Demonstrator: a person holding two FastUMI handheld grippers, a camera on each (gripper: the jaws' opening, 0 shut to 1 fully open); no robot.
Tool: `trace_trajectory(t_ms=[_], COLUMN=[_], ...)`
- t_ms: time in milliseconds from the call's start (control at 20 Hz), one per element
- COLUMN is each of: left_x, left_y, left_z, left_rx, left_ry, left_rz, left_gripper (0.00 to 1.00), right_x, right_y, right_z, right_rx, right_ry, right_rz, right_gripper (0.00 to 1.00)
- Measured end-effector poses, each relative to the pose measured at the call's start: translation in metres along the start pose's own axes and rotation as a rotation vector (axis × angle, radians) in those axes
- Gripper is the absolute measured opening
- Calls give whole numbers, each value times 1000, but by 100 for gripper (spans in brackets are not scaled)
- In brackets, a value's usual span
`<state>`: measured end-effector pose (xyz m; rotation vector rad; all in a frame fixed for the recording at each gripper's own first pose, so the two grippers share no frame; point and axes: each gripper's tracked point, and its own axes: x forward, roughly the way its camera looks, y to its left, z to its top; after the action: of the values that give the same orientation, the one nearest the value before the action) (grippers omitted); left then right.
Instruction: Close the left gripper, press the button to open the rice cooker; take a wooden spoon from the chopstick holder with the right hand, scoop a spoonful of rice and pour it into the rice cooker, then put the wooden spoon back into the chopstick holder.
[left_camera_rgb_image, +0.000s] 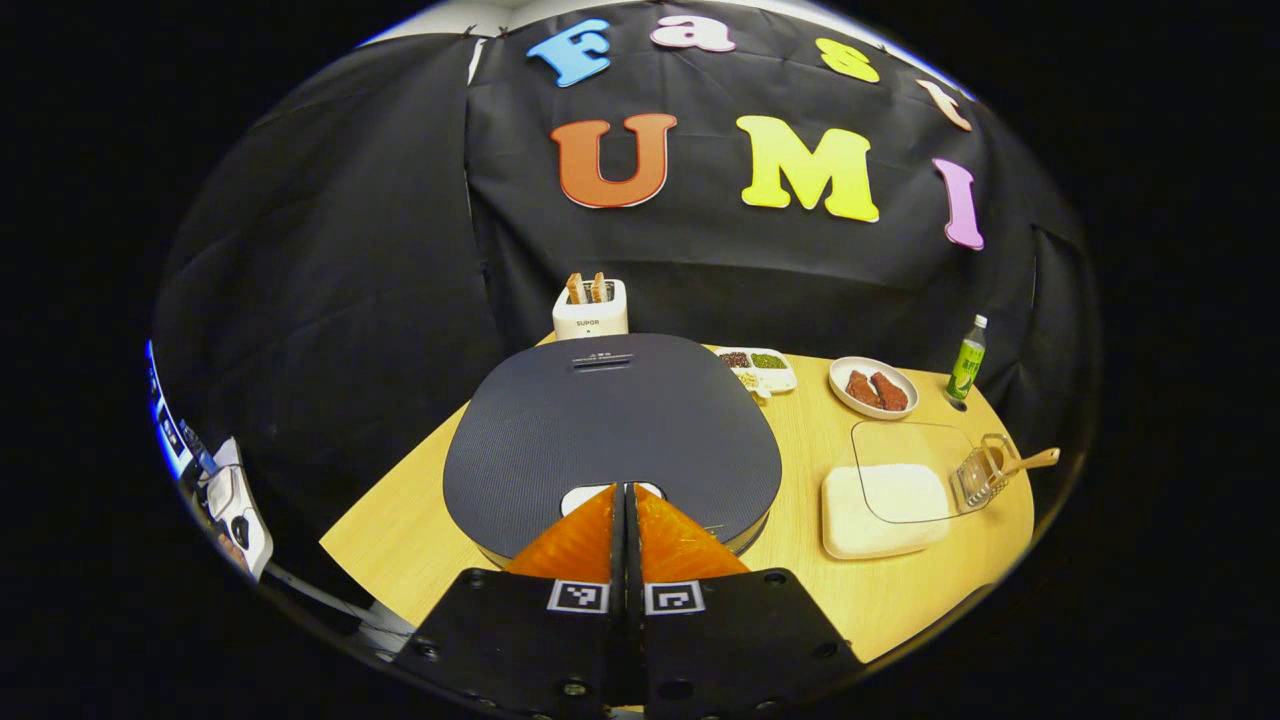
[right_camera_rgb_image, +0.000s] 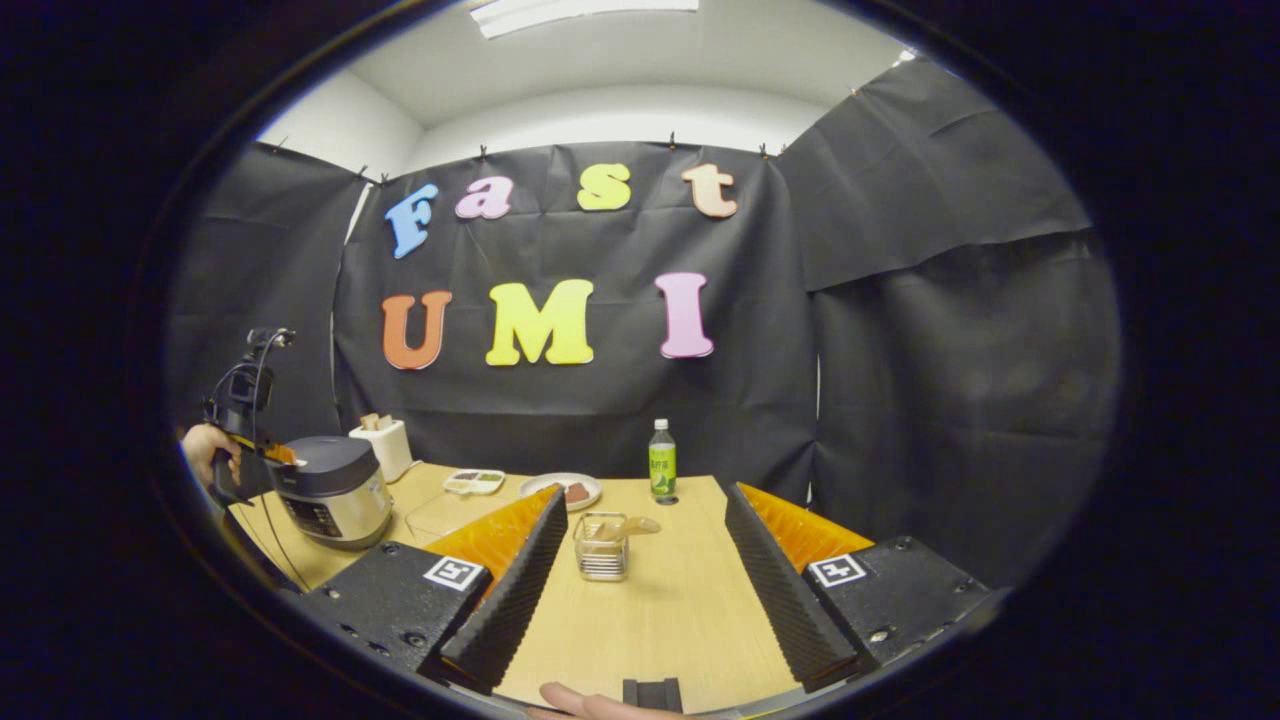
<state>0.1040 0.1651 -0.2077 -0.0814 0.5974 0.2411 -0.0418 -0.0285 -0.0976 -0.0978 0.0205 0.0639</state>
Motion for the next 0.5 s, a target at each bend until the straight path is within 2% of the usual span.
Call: trace_trajectory(t_ms=[100,250,500], left_x=[1,-1,-3], left_y=[0,-3,-3], left_z=[0,-2,0], left_rx=[-28,-126,-140], left_ry=[5,34,84], left_rz=[-9,-70,-125], left_gripper=[0,0,0], right_x=[1,-1,-3], right_y=[2,8,10], right_z=[-6,-12,-21], right_rx=[3,15,13], right_ry=[15,33,49], right_rz=[2,18,26], right_gripper=[100,100,100])
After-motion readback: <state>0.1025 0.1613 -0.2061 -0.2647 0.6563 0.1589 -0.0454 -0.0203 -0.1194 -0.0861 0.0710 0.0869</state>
